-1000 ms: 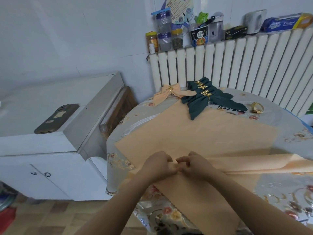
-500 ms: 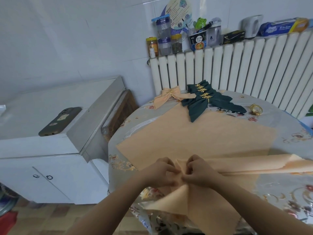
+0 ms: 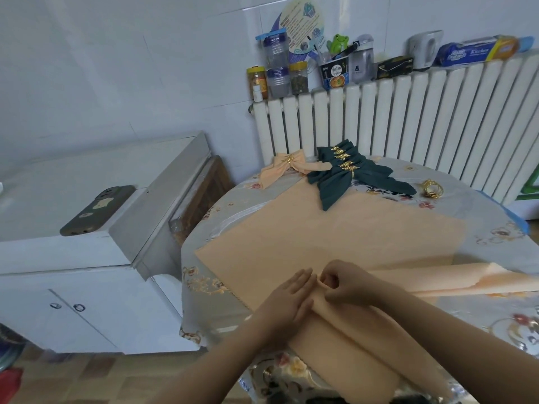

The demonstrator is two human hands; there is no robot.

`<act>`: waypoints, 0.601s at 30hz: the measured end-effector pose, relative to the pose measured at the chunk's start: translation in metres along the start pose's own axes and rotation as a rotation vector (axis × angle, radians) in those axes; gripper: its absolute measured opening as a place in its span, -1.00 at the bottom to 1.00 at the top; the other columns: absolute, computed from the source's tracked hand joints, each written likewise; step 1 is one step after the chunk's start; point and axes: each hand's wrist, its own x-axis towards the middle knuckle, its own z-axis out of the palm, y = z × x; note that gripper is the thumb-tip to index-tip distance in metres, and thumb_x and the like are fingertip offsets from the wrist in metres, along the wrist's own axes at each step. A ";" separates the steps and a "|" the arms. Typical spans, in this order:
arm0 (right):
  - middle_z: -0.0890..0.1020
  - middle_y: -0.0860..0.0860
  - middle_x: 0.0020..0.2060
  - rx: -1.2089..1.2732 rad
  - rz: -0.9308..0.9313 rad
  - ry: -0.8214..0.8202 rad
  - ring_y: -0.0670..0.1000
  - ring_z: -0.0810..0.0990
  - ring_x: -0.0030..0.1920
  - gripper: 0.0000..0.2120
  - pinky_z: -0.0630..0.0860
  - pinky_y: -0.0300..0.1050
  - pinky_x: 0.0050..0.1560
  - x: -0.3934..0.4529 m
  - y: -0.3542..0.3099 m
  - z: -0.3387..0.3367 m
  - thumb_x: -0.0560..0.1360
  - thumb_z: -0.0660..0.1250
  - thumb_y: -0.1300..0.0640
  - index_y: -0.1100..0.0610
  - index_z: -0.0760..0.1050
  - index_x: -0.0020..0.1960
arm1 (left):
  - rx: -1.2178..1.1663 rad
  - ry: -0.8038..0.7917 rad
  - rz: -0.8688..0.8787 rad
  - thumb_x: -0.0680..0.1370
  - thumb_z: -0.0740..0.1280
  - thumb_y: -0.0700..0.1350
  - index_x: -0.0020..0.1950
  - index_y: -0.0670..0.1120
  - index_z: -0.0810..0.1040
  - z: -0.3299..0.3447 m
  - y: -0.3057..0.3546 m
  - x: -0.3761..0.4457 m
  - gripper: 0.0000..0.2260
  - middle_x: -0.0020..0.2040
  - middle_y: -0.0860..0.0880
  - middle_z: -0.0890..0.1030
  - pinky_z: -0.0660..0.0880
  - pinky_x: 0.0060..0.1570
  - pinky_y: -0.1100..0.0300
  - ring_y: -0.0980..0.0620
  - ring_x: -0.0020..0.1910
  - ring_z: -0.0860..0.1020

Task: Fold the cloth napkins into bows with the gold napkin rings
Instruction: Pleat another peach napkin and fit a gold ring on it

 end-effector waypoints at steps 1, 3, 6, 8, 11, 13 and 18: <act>0.39 -0.10 -0.23 0.002 -0.015 -0.012 -0.10 0.39 -0.26 -0.82 0.29 -0.38 -0.33 0.000 0.003 0.002 0.31 0.40 0.16 0.07 0.38 -0.24 | 0.023 0.008 -0.003 0.49 -0.31 0.32 0.55 -0.05 -0.07 0.004 -0.001 0.000 -0.28 0.46 0.13 -0.18 -0.31 0.38 0.41 0.21 0.46 -0.22; 0.35 -0.06 -0.15 0.016 -0.045 -0.023 -0.03 0.40 -0.19 -0.80 0.38 -0.28 -0.20 -0.003 0.006 0.009 0.30 0.36 0.12 0.03 0.32 -0.22 | 0.069 0.011 -0.017 0.45 -0.31 0.27 0.55 0.00 -0.10 0.011 -0.002 -0.001 -0.30 0.49 0.13 -0.17 -0.23 0.44 0.30 0.19 0.49 -0.21; 0.35 -0.02 0.05 -0.064 -0.044 0.035 0.03 0.41 0.05 -0.56 0.36 -0.12 0.13 -0.014 0.012 0.023 0.26 0.10 -0.08 0.05 0.35 0.08 | 0.091 -0.025 -0.040 0.41 -0.32 0.28 0.55 0.02 -0.03 0.009 -0.003 0.004 -0.26 0.54 0.08 -0.06 -0.21 0.42 0.30 0.14 0.52 -0.13; 0.32 -0.04 0.28 -0.209 -0.017 0.110 0.02 0.30 0.29 -0.34 0.19 -0.13 0.27 -0.022 0.015 0.026 0.30 -0.02 -0.17 0.01 0.22 0.37 | 0.105 -0.043 -0.036 0.41 -0.29 0.28 0.54 -0.01 0.08 0.001 -0.001 0.008 -0.24 0.55 0.02 0.04 -0.17 0.42 0.31 0.09 0.53 -0.04; 0.24 -0.09 0.41 -0.253 0.073 0.137 0.00 0.16 0.41 -0.28 0.06 -0.12 0.36 -0.032 0.021 0.025 0.37 -0.06 -0.32 -0.07 0.07 0.47 | 0.181 -0.100 -0.035 0.59 -0.01 0.20 0.52 -0.02 0.19 -0.012 0.005 0.014 -0.45 0.54 -0.05 0.14 -0.02 0.43 0.27 0.03 0.52 0.08; 0.23 -0.06 0.42 -0.263 0.114 0.066 0.03 0.16 0.42 -0.35 0.07 -0.08 0.38 -0.034 0.022 0.017 0.47 0.09 -0.29 -0.06 0.07 0.48 | 0.246 -0.148 -0.048 0.62 0.12 0.07 0.50 -0.02 0.25 -0.021 0.010 0.020 -0.54 0.52 -0.06 0.20 0.15 0.41 0.18 -0.01 0.48 0.18; 0.43 0.00 0.29 -0.381 0.261 -0.015 0.08 0.37 0.28 -0.55 0.23 0.00 0.28 -0.022 0.028 -0.025 0.52 0.19 -0.18 -0.02 0.34 0.34 | 0.480 -0.287 -0.088 0.56 0.20 0.06 0.28 -0.08 0.48 -0.039 0.028 0.045 -0.64 0.17 -0.17 0.53 0.40 -0.09 0.10 -0.19 0.11 0.50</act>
